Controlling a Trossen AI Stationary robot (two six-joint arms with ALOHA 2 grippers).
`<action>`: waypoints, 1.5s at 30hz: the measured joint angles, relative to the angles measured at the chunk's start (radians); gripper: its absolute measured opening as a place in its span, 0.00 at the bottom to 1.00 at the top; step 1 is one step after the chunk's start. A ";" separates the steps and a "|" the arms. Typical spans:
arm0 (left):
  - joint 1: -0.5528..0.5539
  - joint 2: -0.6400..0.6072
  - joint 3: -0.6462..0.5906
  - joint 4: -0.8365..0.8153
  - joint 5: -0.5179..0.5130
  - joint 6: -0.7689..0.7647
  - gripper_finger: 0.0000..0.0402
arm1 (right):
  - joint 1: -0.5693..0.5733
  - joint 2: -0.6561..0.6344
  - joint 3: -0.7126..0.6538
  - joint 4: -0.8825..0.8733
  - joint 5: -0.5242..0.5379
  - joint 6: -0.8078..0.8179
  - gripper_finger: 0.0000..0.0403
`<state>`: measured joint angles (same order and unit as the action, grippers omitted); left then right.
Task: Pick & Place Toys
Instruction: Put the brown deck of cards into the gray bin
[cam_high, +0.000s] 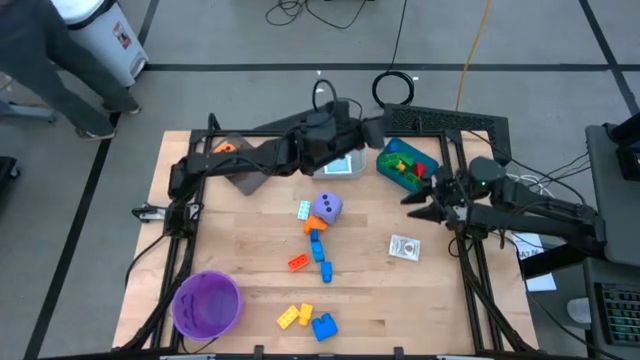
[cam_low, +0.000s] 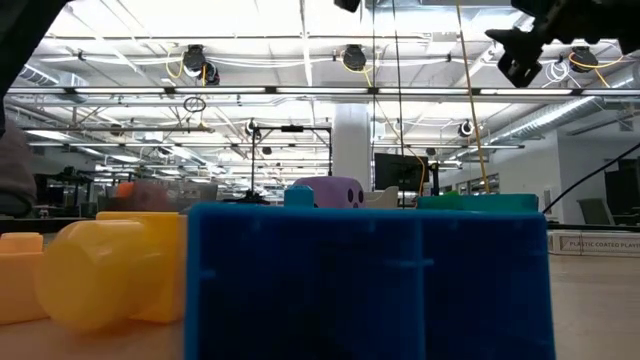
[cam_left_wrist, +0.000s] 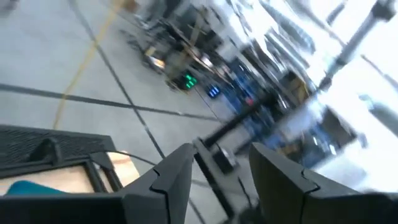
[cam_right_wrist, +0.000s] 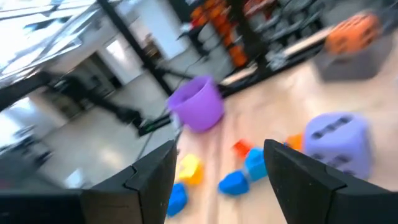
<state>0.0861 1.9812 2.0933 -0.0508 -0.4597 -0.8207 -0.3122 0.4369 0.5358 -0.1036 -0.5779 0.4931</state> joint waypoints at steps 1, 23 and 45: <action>0.004 0.000 0.000 -0.002 -0.016 -0.027 0.42 | 0.000 0.002 -0.006 0.000 -0.030 0.002 0.58; -0.028 -0.003 0.000 -0.034 0.103 0.061 0.34 | 0.000 0.053 -0.013 -0.071 -0.102 0.018 0.58; -0.050 -0.265 0.001 -0.958 0.357 0.451 0.34 | 0.410 0.573 0.282 -0.456 0.336 -0.247 0.58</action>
<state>0.0362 1.7167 2.0945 -1.0090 -0.1022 -0.3694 0.0978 1.0103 0.8179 -0.5600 -0.2417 0.2464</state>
